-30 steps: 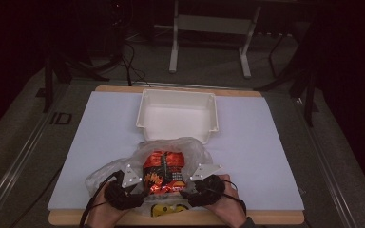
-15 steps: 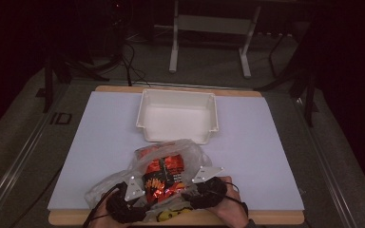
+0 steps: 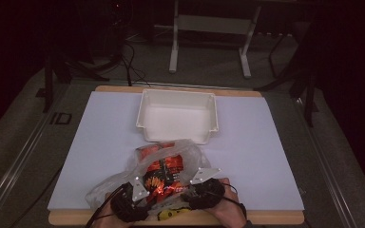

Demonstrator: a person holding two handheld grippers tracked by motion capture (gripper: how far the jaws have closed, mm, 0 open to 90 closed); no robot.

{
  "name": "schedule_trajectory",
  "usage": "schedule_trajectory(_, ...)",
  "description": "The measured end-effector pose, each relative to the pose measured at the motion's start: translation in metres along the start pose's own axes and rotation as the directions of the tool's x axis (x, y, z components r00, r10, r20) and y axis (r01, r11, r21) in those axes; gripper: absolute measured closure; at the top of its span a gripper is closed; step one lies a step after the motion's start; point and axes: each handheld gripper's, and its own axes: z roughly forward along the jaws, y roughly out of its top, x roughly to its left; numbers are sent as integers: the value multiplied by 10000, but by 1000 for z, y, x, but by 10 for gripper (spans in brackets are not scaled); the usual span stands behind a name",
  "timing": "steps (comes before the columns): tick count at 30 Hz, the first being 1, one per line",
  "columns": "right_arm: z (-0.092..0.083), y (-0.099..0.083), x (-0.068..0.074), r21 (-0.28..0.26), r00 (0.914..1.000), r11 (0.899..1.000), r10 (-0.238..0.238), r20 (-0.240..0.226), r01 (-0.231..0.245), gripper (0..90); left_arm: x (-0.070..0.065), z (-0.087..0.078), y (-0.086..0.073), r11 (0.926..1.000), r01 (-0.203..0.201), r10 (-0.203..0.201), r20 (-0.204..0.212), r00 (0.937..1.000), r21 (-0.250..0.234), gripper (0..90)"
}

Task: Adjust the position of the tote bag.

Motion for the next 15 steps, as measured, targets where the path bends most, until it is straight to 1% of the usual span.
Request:
schedule_trajectory(3, 1, 0, -2, -25, 9999, 9999, 138, 98, -138, 425, 6, 3, 3, 10000, 57, -57, -150, 9999, 9, 426)
schedule_trajectory(6, 1, 1, -2, -95, 9997, 9996, 249, 58, -248, 424, 13, 4, 7, 10000, -7, 10, -484, 9988, 64, 426)
schedule_trajectory(7, 1, 1, -2, -163, 9996, 9995, 282, 69, -281, 423, 15, 4, 8, 10000, 50, -49, -559, 9984, 28, 426)
schedule_trajectory(8, 0, 2, -2, -203, 9997, 9995, 260, 48, -259, 421, 18, 4, 9, 9999, 94, -91, -542, 9985, 61, 425)
schedule_trajectory(9, 0, 2, -2, -203, 9997, 9995, 260, 48, -259, 421, 18, 4, 9, 9999, 94, -91, -542, 9985, 61, 424)
schedule_trajectory(10, -3, 3, -1, -274, 9996, 9993, 270, -4, -270, 418, 20, 1, 10, 9999, 126, -126, -329, 9994, -23, 424)
schedule_trajectory(12, -9, 5, 2, -533, 9998, 9984, 177, 10, -176, 415, 21, -4, 11, 9996, 207, -208, -59, 9998, -215, 430)
schedule_trajectory(13, -11, 7, 3, -633, 9999, 9979, 143, 17, -142, 418, 22, -7, 11, 9987, 340, -335, 148, 9993, -378, 429)
schedule_trajectory(14, -14, 8, 4, -724, 9999, 9973, 137, 26, -135, 423, 22, -10, 11, 9979, 429, -417, 253, 9988, -486, 432)
schedule_trajectory(15, -14, 8, 4, -724, 9999, 9973, 137, 26, -135, 423, 22, -10, 11, 9979, 429, -417, 253, 9988, -486, 434)
